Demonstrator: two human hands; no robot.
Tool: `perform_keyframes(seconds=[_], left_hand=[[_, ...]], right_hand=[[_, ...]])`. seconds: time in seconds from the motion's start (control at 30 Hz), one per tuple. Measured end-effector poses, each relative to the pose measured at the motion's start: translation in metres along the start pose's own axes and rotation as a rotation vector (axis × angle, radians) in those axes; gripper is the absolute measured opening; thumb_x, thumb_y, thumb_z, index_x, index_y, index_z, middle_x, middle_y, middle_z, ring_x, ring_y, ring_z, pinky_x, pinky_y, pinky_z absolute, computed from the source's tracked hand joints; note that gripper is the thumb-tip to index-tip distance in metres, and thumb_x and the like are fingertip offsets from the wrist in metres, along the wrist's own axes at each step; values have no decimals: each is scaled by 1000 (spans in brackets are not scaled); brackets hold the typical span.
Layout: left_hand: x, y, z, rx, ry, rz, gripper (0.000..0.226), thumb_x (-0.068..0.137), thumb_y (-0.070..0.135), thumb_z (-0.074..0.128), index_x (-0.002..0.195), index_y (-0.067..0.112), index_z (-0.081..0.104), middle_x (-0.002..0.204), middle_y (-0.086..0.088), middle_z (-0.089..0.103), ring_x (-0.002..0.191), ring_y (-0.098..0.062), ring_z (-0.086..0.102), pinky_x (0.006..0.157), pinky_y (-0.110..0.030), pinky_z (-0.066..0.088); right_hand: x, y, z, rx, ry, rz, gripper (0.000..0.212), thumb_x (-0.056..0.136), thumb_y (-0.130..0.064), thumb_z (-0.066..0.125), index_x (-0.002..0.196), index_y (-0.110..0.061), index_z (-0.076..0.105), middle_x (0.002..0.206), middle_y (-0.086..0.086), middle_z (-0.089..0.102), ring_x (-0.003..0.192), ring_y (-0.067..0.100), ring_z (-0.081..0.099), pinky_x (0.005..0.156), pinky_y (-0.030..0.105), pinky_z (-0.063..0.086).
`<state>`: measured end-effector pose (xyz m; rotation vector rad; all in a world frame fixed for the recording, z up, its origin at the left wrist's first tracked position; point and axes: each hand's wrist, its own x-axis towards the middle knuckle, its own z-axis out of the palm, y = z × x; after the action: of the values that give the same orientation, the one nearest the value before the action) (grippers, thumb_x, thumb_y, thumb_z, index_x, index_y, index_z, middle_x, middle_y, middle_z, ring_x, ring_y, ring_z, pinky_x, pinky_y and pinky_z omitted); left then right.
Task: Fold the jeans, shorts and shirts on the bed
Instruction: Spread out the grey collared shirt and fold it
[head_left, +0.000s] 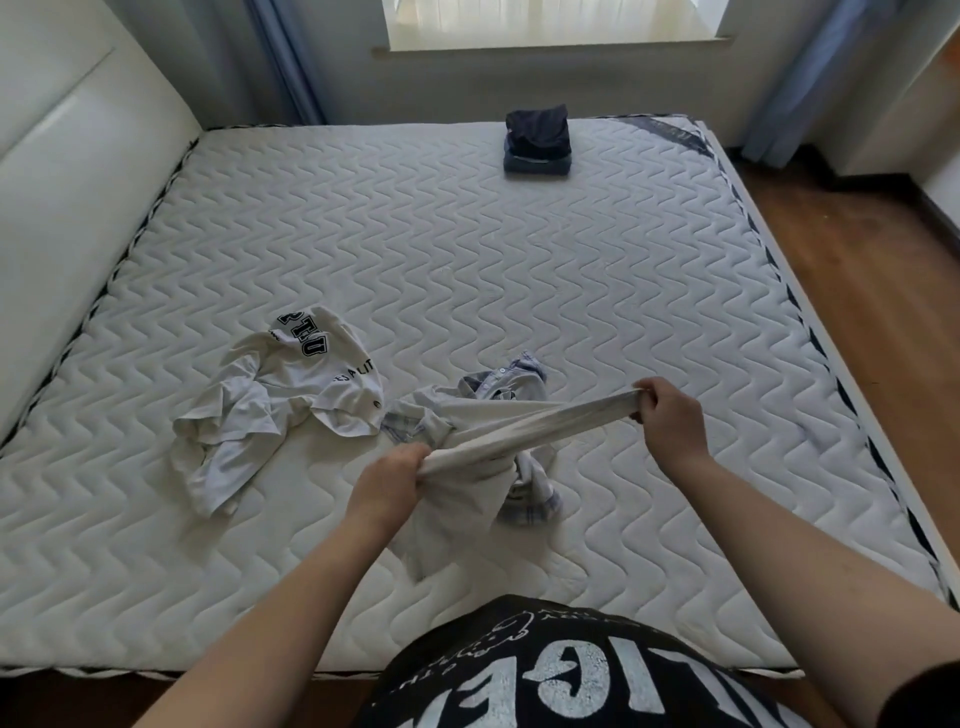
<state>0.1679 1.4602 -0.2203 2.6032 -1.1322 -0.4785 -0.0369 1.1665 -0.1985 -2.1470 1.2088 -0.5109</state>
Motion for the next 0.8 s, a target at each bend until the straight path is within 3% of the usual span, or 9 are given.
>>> perform_keyframes(seconds=[0.13,0.23,0.33,0.4,0.43,0.5,0.57,0.67,0.8], left_hand=[[3,-20,3,123,52,-178,18,85,25,57,99,30,66,94,0,71,95,-26,65,76,-33,40],[4,-40,8,79,50,-291,16,88,25,54,96,28,68,90,-2,71,95,-29,64,77,-34,40],[3,-56,13,-113,78,-408,17,92,19,48,84,21,63,82,-7,64,94,-35,60,74,-37,40],[2,-60,17,-349,113,-481,28,96,17,44,71,14,55,75,-10,56,91,-40,59,66,-38,38],[2,-58,17,-478,126,-539,30,98,19,42,76,10,59,80,-14,58,93,-41,59,68,-39,42],[3,-53,18,-758,125,-691,32,100,27,39,104,8,66,101,-17,62,98,-39,60,74,-44,55],[1,-45,22,-1053,62,-838,34,100,34,39,119,14,60,110,-13,61,98,-36,62,68,-43,58],[4,-35,25,-1266,-36,-915,30,100,37,44,116,16,58,106,-10,65,88,-29,64,62,-37,55],[3,-34,29,-1240,-244,-825,27,93,41,62,108,19,60,100,-4,67,85,-22,65,64,-36,56]], right_hand=[[13,-7,-17,18,177,109,28,99,-7,43,115,-2,65,111,21,68,104,39,61,92,44,49],[23,-12,-33,156,229,226,30,101,-9,38,117,-4,63,115,19,66,102,36,64,90,46,53],[25,-10,-45,247,198,254,29,103,-14,40,116,-5,64,110,14,66,89,31,69,77,41,60],[22,-7,-48,273,164,251,26,103,-18,45,112,-4,65,104,13,67,81,28,70,77,40,60],[20,-6,-49,293,150,254,25,103,-20,47,110,-4,65,101,13,68,77,27,70,77,39,60],[16,-5,-48,320,141,263,24,101,-23,50,105,-5,66,94,12,69,71,24,70,73,36,59],[13,-4,-47,329,141,274,24,101,-26,50,100,-6,64,88,10,68,63,21,69,64,31,58],[10,-2,-45,347,153,320,25,103,-26,47,102,-6,61,83,7,64,57,18,65,52,24,55],[8,0,-44,436,186,394,20,102,-24,50,102,-7,60,83,7,61,55,19,61,45,20,55]])
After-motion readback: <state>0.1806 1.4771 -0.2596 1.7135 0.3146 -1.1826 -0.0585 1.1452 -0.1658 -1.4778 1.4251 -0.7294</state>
